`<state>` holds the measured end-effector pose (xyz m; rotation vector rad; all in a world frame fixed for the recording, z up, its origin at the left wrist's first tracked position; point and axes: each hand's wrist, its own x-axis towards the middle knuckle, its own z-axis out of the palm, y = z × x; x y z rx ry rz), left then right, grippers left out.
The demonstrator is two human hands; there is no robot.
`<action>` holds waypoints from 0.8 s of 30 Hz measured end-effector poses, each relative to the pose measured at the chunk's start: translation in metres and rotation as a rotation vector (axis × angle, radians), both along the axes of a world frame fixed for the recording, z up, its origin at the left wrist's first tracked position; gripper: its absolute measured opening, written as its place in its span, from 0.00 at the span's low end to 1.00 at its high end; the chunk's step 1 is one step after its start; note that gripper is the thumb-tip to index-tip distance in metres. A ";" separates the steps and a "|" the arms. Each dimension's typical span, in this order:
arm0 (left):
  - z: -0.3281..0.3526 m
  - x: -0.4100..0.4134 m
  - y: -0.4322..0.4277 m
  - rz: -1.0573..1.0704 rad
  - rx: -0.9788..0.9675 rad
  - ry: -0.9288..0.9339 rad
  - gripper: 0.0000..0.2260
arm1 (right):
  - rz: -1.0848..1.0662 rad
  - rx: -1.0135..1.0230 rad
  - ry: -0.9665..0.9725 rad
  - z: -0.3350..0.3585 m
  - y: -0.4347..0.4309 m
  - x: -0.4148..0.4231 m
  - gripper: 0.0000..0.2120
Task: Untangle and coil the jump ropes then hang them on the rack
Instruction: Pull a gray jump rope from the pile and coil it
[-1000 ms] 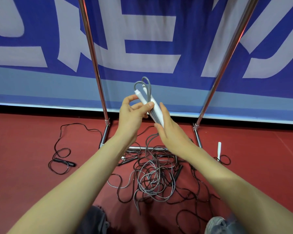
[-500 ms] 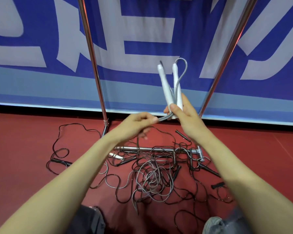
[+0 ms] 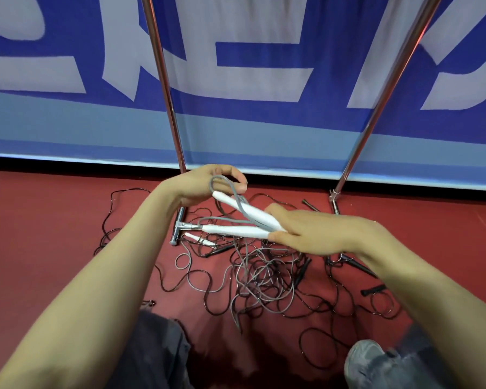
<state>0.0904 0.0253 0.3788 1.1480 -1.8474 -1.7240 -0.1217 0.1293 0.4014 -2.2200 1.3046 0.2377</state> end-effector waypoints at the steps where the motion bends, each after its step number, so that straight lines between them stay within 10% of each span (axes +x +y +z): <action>1: -0.001 0.000 0.000 -0.027 0.024 -0.030 0.06 | 0.006 0.003 0.036 -0.002 0.000 0.001 0.09; 5: -0.002 -0.002 0.000 -0.068 0.072 -0.101 0.08 | 0.024 -0.005 0.136 -0.011 0.000 0.000 0.08; 14: 0.006 -0.044 0.037 0.012 -0.640 -0.290 0.13 | -0.196 -0.020 0.089 -0.021 -0.024 -0.021 0.12; 24: -0.013 -0.078 0.068 0.220 -0.447 0.132 0.08 | -0.434 -0.196 -0.295 -0.018 -0.036 -0.045 0.23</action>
